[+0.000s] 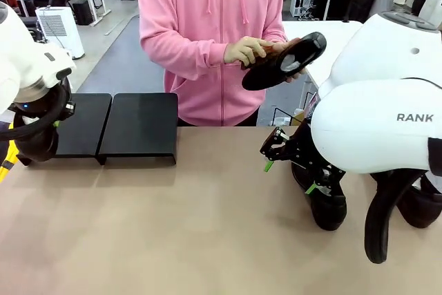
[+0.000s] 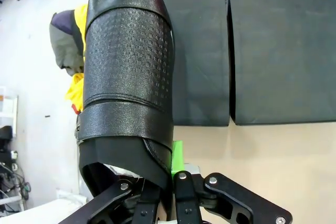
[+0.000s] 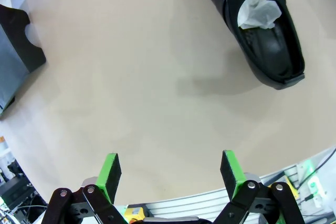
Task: Organize the shoes by placing them on the stand.
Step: Place the Shoe from the middle of the table onto the Shoes Stand.
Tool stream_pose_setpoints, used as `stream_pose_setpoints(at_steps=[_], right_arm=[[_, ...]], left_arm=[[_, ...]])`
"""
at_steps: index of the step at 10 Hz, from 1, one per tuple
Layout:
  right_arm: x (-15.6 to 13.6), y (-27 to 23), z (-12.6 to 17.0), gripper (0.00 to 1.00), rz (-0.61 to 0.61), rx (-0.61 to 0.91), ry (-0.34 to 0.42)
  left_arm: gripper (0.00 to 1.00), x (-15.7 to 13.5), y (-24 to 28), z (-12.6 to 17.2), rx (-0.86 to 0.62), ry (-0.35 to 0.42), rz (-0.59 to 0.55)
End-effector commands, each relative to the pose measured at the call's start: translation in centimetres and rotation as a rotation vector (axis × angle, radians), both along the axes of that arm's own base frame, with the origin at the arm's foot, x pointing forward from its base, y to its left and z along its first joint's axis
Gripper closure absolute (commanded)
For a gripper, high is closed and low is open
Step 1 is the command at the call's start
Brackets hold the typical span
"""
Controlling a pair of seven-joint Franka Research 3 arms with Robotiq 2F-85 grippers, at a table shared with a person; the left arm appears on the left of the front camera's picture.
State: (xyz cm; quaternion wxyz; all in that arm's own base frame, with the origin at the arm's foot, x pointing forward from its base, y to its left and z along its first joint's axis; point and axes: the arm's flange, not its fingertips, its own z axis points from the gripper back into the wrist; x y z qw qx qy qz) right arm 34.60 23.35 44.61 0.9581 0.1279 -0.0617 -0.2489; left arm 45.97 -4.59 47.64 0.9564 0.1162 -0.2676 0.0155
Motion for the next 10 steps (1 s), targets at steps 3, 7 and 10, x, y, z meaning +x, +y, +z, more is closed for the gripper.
stream_pose_setpoints(at_steps=[3,7,10], right_arm=[[0.2,0.0,0.0,0.00,0.014,0.000,-0.003],[0.2,0.0,0.0,0.00,0.014,0.000,-0.003],[0.2,0.0,0.0,0.00,0.014,0.000,-0.003]], left_arm=[[1.00,2.2,1.5,-1.1,0.061,-0.128,-0.118],[1.00,4.6,3.8,-2.7,0.123,-0.147,-0.095],[1.00,6.1,4.0,-4.5,0.112,-0.128,-0.071]])
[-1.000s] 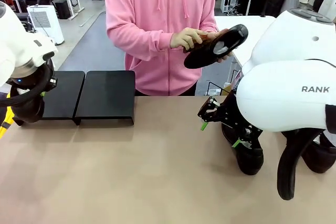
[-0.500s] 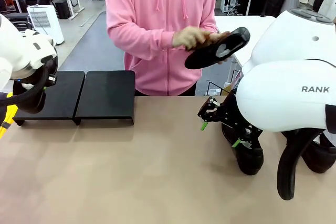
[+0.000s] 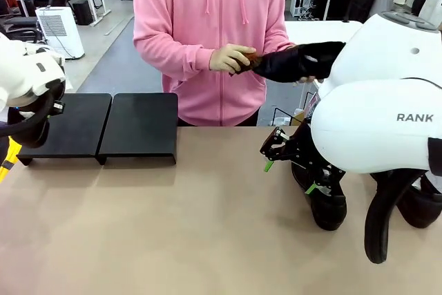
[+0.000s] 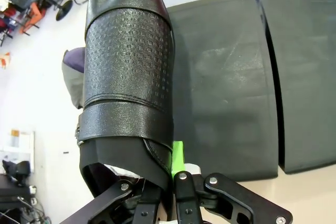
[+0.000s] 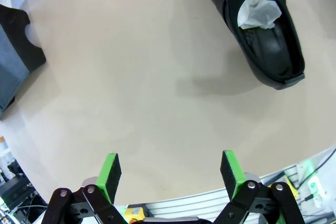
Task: Organize the shoes by placing them on the stand.
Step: Place the Shoe from the middle of the table onto the Shoes Stand.
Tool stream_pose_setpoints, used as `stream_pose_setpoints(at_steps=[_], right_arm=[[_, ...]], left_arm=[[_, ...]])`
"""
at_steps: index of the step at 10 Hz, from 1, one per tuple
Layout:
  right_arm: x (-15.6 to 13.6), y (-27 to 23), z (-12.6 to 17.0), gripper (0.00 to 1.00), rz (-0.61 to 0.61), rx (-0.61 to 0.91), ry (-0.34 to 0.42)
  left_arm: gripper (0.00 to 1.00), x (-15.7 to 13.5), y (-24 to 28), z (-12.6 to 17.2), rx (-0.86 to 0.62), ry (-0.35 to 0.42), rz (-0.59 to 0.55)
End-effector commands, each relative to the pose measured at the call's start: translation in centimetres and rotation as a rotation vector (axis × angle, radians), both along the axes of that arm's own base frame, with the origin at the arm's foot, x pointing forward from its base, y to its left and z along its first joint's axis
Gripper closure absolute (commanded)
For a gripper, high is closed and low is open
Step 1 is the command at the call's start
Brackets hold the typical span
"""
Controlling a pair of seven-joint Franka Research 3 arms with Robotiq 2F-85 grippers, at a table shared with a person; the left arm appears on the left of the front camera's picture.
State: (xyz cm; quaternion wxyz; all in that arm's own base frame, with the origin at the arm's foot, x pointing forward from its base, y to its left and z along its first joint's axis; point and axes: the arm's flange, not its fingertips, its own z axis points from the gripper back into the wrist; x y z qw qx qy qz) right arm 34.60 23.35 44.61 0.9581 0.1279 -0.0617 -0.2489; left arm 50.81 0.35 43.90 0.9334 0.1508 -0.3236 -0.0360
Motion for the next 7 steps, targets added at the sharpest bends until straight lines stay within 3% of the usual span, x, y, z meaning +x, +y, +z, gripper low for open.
stream_pose_setpoints(at_steps=[1,7], right_arm=[[0.2,0.0,0.0,0.00,0.015,0.000,-0.003],[0.2,0.0,0.0,0.00,0.015,0.000,-0.003]], left_arm=[[1.00,1.9,-1.2,-1.7,0.017,-0.030,0.018],[1.00,3.7,-0.4,-4.2,0.074,-0.024,0.049]])
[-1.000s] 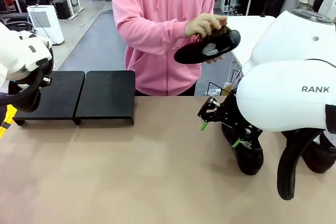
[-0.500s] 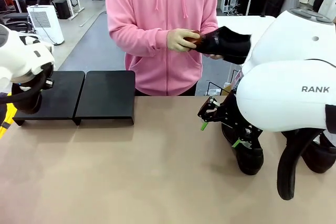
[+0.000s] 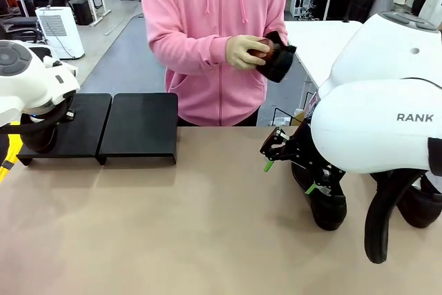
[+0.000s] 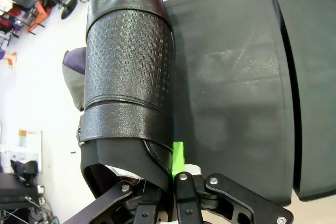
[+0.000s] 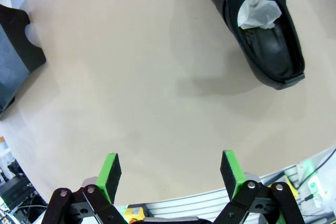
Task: Organize the shoes by placing them on the stand.
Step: Place the Shoe from the middle of the table onto the Shoes Stand.
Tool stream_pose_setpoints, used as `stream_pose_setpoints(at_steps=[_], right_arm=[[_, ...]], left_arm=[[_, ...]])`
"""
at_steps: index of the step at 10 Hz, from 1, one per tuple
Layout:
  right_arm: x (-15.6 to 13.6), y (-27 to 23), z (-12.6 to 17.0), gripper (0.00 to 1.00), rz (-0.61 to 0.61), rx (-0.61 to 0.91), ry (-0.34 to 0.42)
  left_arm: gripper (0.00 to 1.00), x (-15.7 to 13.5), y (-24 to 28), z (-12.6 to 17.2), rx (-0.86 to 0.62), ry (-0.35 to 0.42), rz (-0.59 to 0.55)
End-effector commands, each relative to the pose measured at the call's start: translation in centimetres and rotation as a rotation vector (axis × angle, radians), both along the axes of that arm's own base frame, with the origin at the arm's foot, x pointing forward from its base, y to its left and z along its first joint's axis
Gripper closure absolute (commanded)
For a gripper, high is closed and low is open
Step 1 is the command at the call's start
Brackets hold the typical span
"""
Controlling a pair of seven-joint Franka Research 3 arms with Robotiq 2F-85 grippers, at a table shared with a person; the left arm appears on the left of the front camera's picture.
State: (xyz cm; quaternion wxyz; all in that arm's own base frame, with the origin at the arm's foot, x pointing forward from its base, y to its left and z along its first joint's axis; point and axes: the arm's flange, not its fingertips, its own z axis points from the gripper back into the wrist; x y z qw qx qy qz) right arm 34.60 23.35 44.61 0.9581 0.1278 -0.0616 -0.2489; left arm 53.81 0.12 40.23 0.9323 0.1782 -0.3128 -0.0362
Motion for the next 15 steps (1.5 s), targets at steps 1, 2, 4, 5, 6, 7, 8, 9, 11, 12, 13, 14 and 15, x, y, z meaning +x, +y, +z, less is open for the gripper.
stream_pose_setpoints(at_steps=[1,2,4,5,6,7,8,9,11,12,13,14,15], right_arm=[[0.2,0.0,0.0,0.00,0.014,0.000,-0.003],[0.2,0.0,0.0,0.00,0.014,0.000,-0.003],[0.2,0.0,0.0,0.00,0.014,0.000,-0.003],[0.2,0.0,0.0,0.00,0.014,0.000,-0.003],[0.2,0.0,0.0,0.00,0.014,0.000,-0.003],[0.2,0.0,0.0,0.00,0.014,0.000,-0.003],[0.2,0.0,0.0,0.00,0.014,0.000,-0.003],[0.2,0.0,0.0,0.00,0.014,0.000,-0.003],[0.2,0.0,0.0,0.00,0.014,0.000,-0.003],[0.2,0.0,0.0,0.00,0.014,0.000,-0.003],[0.2,0.0,0.0,0.00,0.014,0.000,-0.003],[0.2,0.0,0.0,0.00,0.014,0.000,-0.003],[0.2,0.0,0.0,0.00,0.014,0.000,-0.003]], left_arm=[[1.00,0.9,0.0,-0.7,0.035,-0.054,0.033],[1.00,1.0,0.1,-0.8,0.034,-0.049,0.036],[0.71,1.3,0.5,-1.3,0.013,-0.027,0.054],[0.51,1.3,0.6,-1.6,0.010,-0.026,0.064],[0.32,1.5,0.8,-1.7,0.015,-0.034,0.072],[0.32,1.7,1.1,-1.8,0.024,-0.042,0.083],[0.32,1.7,1.3,-1.6,0.026,-0.053,0.092],[0.32,1.4,1.3,-1.1,0.021,-0.063,0.104],[0.32,-0.2,1.0,1.7,-0.035,-0.117,0.105],[0.32,1.5,1.0,-0.4,-0.004,-0.038,0.082],[0.32,1.5,1.0,-0.4,-0.004,-0.038,0.082],[0.32,1.5,1.0,-0.4,-0.004,-0.038,0.082],[0.32,1.5,1.0,-0.4,-0.004,-0.038,0.082]])
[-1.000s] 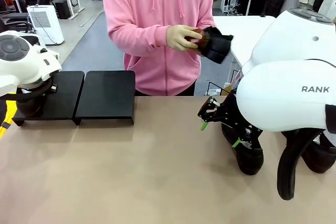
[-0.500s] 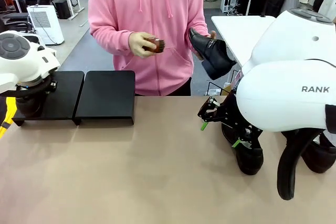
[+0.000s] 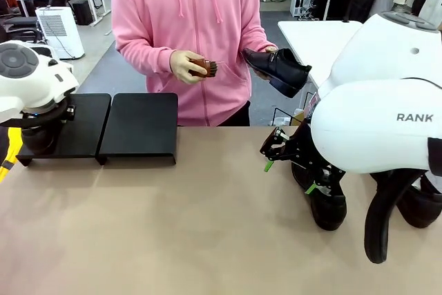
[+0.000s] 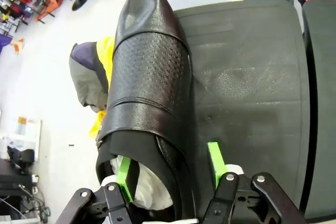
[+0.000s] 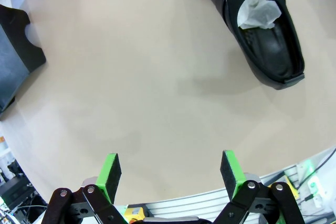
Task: Organize the shoes by placing them on the stand.
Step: Place the Shoe from the middle of the table onto the Shoes Stand, then pick up one Shoe and place it in the middle of the table.
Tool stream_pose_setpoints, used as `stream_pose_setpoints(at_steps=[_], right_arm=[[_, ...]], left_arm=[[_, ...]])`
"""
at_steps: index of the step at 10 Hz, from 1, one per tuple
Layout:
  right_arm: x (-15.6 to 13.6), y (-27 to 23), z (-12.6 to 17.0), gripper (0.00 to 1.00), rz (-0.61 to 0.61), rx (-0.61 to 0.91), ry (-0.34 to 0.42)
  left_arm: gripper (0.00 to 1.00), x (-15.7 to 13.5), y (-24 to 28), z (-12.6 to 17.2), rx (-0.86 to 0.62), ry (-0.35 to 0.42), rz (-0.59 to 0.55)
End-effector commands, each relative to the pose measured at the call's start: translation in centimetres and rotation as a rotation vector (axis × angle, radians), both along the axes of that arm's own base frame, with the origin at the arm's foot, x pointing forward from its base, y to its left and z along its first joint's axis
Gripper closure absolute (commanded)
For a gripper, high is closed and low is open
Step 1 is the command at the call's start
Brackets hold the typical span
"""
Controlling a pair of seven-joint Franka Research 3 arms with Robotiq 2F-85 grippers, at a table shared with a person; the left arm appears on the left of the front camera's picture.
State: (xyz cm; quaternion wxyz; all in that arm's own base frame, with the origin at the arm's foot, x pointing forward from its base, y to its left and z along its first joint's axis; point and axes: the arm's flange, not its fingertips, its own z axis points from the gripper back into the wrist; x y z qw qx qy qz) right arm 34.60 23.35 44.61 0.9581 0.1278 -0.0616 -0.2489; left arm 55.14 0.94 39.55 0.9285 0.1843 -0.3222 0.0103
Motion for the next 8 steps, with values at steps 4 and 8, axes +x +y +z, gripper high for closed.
stream_pose_setpoints(at_steps=[4,8], right_arm=[[0.2,0.0,0.0,0.00,0.014,0.000,-0.003],[0.2,0.0,0.0,0.00,0.014,0.000,-0.003]], left_arm=[[0.32,0.1,0.1,0.3,0.014,0.000,-0.005],[0.32,-1.0,-0.8,2.1,-0.008,-0.045,-0.021]])
